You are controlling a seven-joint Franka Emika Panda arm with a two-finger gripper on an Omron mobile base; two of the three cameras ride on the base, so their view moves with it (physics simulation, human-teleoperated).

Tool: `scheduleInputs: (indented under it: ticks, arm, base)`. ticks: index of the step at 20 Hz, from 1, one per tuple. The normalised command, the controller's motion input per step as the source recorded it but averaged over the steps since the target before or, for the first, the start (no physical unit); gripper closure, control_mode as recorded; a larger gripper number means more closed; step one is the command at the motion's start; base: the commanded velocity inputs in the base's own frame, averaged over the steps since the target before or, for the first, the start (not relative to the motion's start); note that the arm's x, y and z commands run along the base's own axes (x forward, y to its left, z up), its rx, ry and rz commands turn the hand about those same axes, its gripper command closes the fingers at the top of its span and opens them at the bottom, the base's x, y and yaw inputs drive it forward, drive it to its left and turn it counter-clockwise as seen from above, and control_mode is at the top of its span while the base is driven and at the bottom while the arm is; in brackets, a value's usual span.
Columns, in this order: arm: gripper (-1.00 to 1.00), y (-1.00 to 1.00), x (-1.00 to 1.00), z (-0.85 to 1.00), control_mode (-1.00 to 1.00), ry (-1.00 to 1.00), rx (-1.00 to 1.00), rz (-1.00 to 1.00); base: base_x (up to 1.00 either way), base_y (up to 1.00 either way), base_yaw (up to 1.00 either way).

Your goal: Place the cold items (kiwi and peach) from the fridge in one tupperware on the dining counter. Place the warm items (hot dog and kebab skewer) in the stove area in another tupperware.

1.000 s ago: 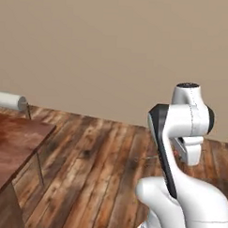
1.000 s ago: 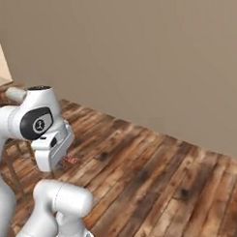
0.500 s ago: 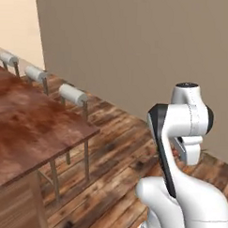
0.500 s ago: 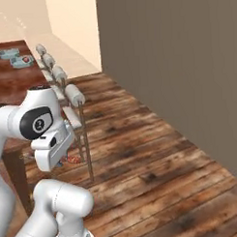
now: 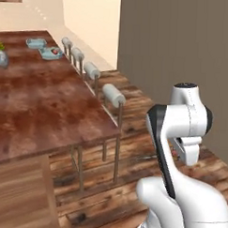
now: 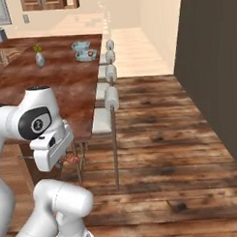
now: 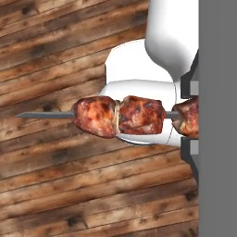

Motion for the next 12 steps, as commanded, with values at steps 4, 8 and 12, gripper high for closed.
scheduleInputs:
  ticks: [4, 8, 12]
  arm:
    - [1.00, 0.00, 0.00, 0.00, 1.00, 0.00, 0.00, 0.00]
    - [1.00, 0.00, 0.00, 0.00, 1.00, 0.00, 0.00, 0.00]
    - [1.00, 0.00, 0.00, 0.00, 1.00, 0.00, 0.00, 0.00]
  base:
    - [0.39, -1.00, 0.26]
    - [0.08, -1.00, 0.03]
    - [0.53, -1.00, 0.02]
